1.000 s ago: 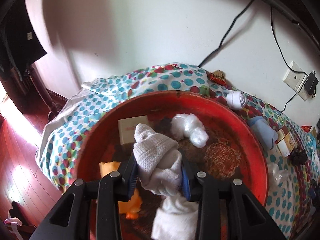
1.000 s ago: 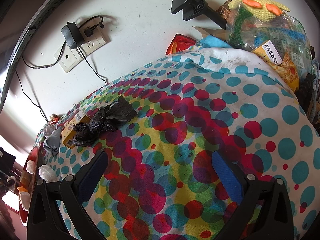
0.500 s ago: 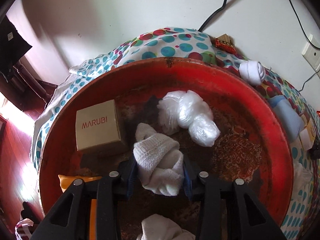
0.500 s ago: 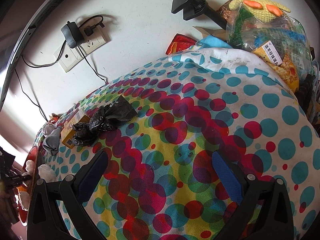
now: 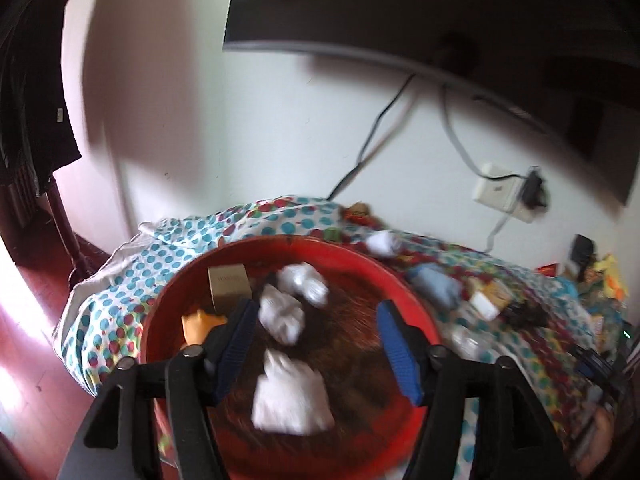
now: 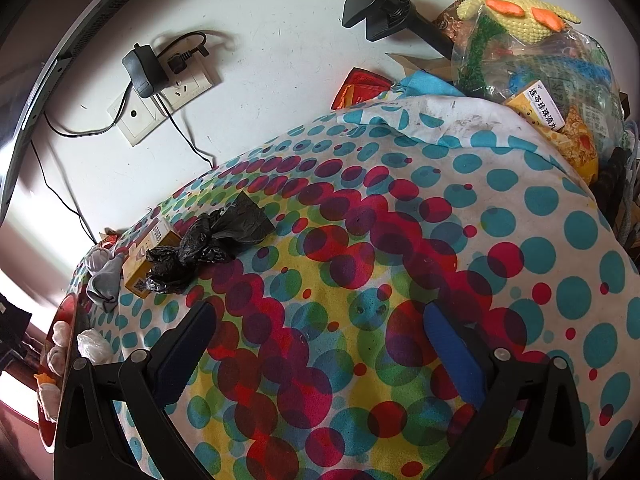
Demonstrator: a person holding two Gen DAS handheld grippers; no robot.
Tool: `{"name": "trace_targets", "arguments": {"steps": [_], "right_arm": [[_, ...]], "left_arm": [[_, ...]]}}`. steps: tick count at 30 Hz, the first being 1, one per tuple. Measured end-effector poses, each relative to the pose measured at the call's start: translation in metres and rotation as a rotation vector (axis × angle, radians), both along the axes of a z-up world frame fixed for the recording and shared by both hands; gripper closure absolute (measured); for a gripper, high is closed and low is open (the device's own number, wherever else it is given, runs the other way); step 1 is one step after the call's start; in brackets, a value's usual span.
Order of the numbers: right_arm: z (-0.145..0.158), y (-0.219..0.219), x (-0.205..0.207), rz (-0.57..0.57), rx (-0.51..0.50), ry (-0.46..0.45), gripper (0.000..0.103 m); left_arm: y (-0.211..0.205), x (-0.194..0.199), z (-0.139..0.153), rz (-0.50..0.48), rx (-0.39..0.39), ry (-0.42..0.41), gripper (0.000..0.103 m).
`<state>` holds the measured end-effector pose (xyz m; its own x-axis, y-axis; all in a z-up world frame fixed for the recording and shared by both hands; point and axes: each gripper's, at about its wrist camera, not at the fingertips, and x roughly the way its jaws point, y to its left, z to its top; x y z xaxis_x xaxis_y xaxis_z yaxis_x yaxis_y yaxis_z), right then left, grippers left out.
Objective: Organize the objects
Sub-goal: 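Grasp the black plastic bag on the bed cover with the right gripper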
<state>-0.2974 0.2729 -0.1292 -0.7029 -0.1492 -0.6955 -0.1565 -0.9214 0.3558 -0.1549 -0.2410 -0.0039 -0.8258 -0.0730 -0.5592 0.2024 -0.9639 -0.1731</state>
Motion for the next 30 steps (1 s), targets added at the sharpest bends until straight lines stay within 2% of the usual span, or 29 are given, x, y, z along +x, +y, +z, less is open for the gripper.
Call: {"name": "trace_targets", "arguments": {"steps": [2, 5, 7, 11, 13, 17, 22, 24, 26, 27, 28, 29, 30], "right_arm": [[0.001, -0.001, -0.001, 0.0, 0.011, -0.006, 0.0], [0.001, -0.01, -0.004, 0.002, 0.072, -0.036, 0.0], [0.001, -0.023, -0.008, 0.026, 0.141, -0.064, 0.0], [0.008, -0.062, -0.013, 0.141, 0.205, -0.059, 0.0], [0.012, -0.08, -0.019, 0.162, 0.239, -0.056, 0.0], [0.018, -0.108, -0.047, 0.174, 0.287, -0.066, 0.0], [0.013, -0.118, -0.081, 0.128, 0.256, -0.079, 0.0], [0.01, -0.126, -0.096, 0.142, 0.27, -0.086, 0.0], [0.006, -0.133, -0.107, 0.174, 0.276, -0.103, 0.008], [0.004, -0.134, -0.11, 0.186, 0.267, -0.107, 0.027], [0.003, -0.134, -0.111, 0.197, 0.246, -0.106, 0.042], [0.005, -0.135, -0.111, 0.202, 0.238, -0.093, 0.05], [0.005, -0.136, -0.11, 0.212, 0.233, -0.09, 0.071]], "left_arm": [[0.024, 0.035, -0.012, -0.035, 0.007, 0.034, 0.032], [0.052, 0.066, -0.043, -0.06, 0.029, 0.016, 0.032], [0.064, 0.076, -0.064, -0.07, 0.063, 0.002, 0.032], [0.082, 0.074, -0.095, -0.129, 0.105, -0.088, 0.032], [0.089, 0.071, -0.099, -0.167, 0.114, -0.1, 0.032], [0.09, 0.069, -0.106, -0.184, 0.116, -0.126, 0.032], [0.082, 0.066, -0.111, -0.165, 0.157, -0.158, 0.032], [0.081, 0.065, -0.113, -0.168, 0.161, -0.169, 0.032], [0.081, 0.064, -0.115, -0.17, 0.163, -0.178, 0.032], [0.081, 0.063, -0.117, -0.175, 0.166, -0.185, 0.032], [0.082, 0.063, -0.118, -0.178, 0.167, -0.189, 0.032], [0.082, 0.063, -0.118, -0.181, 0.167, -0.192, 0.032], [0.084, 0.062, -0.119, -0.185, 0.166, -0.195, 0.032]]}}
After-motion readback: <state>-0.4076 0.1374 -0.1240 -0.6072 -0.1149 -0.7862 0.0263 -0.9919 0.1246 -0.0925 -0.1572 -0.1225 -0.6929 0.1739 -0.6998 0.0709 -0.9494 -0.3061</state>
